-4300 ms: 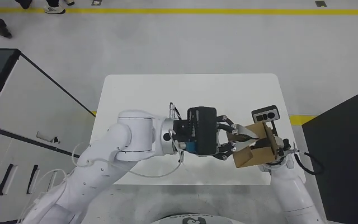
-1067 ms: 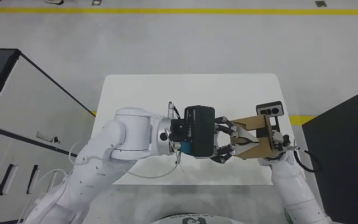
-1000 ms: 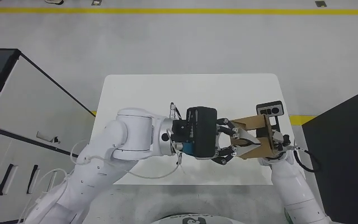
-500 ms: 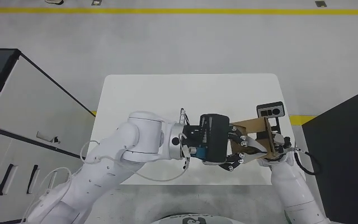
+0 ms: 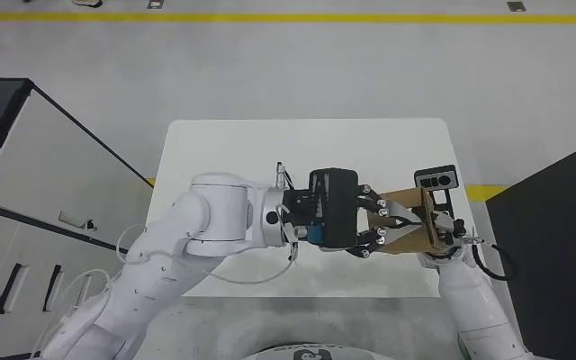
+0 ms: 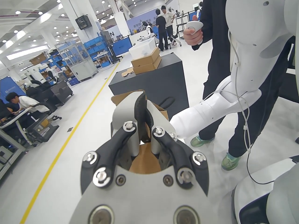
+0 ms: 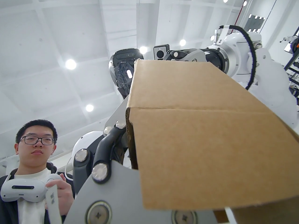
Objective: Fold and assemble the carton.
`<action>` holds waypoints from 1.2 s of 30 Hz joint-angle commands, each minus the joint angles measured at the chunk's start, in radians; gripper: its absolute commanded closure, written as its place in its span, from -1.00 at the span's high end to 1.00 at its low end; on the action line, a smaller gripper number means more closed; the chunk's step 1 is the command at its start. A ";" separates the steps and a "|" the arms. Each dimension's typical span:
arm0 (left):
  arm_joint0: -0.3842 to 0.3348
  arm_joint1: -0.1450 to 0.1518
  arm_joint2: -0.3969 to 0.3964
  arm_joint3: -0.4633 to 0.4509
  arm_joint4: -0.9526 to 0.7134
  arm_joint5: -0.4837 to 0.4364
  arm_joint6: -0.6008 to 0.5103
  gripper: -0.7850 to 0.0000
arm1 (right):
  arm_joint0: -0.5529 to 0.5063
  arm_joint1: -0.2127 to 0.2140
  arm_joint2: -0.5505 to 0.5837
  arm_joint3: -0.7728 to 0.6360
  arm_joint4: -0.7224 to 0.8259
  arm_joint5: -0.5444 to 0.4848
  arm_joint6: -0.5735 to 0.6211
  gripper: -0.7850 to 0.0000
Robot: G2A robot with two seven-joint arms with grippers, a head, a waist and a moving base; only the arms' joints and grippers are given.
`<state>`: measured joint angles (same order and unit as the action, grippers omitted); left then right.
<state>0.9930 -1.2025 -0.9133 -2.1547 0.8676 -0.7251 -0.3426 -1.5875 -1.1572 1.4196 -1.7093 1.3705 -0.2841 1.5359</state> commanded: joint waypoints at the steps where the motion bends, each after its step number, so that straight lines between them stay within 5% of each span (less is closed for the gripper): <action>1: 0.003 0.003 -0.018 -0.004 0.000 -0.003 -0.010 -1.00 | -0.001 0.001 0.016 0.012 -0.016 0.000 0.000 -1.00; 9: -0.023 0.012 -0.062 -0.013 0.011 -0.047 -0.057 -1.00 | -0.003 0.014 0.099 0.082 -0.207 0.000 0.000 -1.00; 18: -0.076 0.012 -0.001 0.004 0.042 -0.087 -0.186 -1.00 | -0.004 0.017 0.127 0.094 -0.385 -0.035 -0.035 -1.00; 29: -0.110 0.019 0.021 0.000 0.073 -0.087 -0.320 -1.00 | -0.006 0.009 0.121 0.070 -0.348 -0.039 -0.039 -1.00; 36: -0.095 0.022 0.010 0.003 0.049 -0.056 -0.289 -1.00 | 0.001 -0.003 0.129 0.057 -0.293 -0.040 -0.040 -1.00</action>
<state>0.8955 -1.1807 -0.9017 -2.1526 0.9193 -0.7847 -0.6396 -1.5876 -1.1582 1.5474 -1.6518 1.0664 -0.3251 1.4950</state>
